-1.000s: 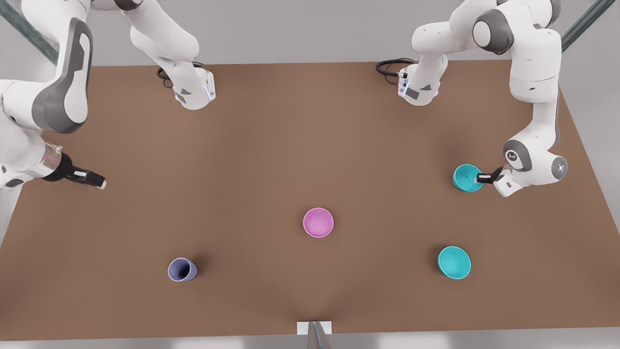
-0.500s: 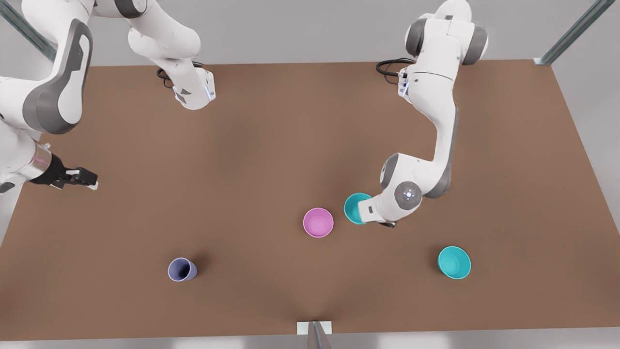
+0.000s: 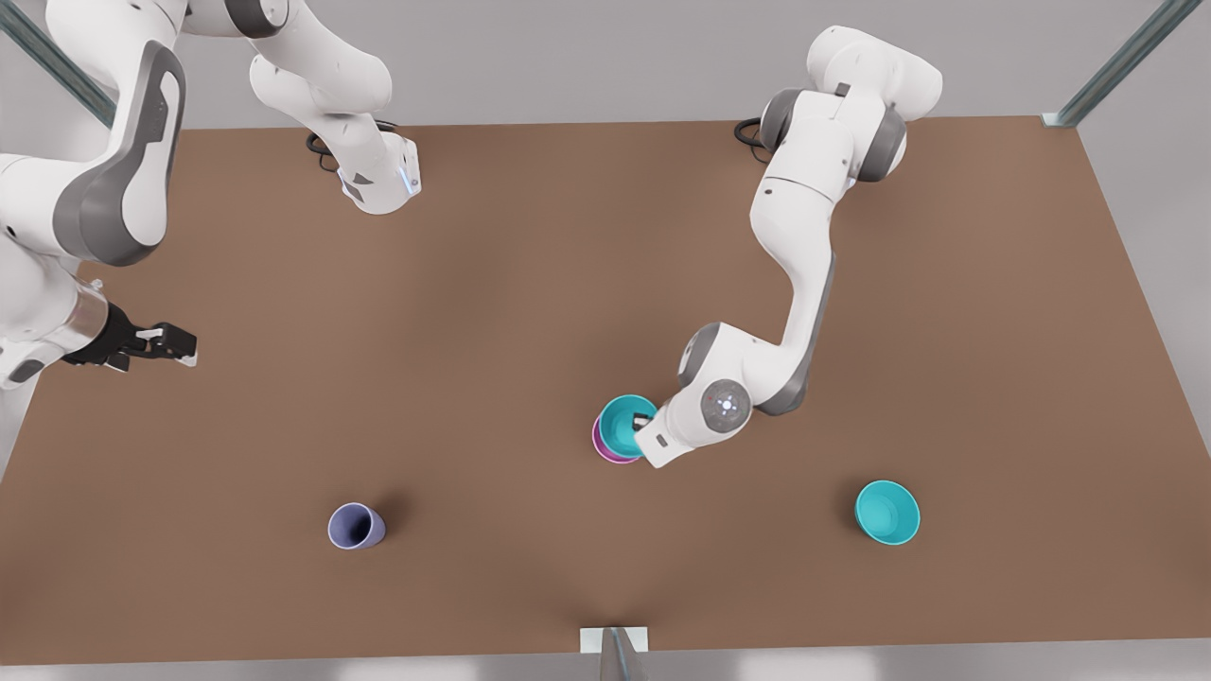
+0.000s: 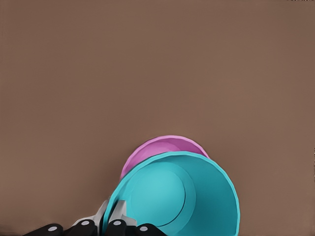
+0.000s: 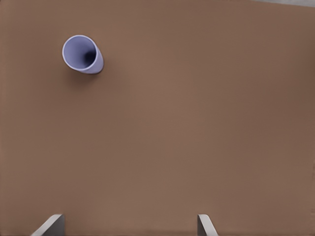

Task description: Stack the blue bowl on the pink bowl

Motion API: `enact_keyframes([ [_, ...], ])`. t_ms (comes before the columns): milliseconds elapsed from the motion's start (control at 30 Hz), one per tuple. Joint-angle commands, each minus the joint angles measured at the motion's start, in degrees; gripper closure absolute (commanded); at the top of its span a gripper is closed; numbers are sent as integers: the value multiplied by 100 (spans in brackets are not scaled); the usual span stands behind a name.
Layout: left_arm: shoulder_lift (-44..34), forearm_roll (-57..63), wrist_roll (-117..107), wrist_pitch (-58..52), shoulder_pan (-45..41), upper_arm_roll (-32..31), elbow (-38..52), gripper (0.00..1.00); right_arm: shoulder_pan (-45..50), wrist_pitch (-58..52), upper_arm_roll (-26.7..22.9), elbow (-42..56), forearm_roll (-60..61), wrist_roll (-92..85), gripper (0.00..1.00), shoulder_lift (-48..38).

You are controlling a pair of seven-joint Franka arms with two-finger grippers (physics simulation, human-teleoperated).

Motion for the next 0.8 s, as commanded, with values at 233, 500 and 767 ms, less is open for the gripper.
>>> enact_keyframes([
  [233, 171, -53, -2608, 183, 0, -95, 149, 79, 9, -25, -10, 11, -4, -429, 0, -6],
  [500, 224, -53, -2599, 175, 17, -139, 105, 77, 9, -25, -10, 11, -4, -429, 0, -6],
  [767, -2175, 1695, -1344, -3797, 914, 10, 140, 0, 9, -25, -1, 11, -4, -429, 0, 3],
])
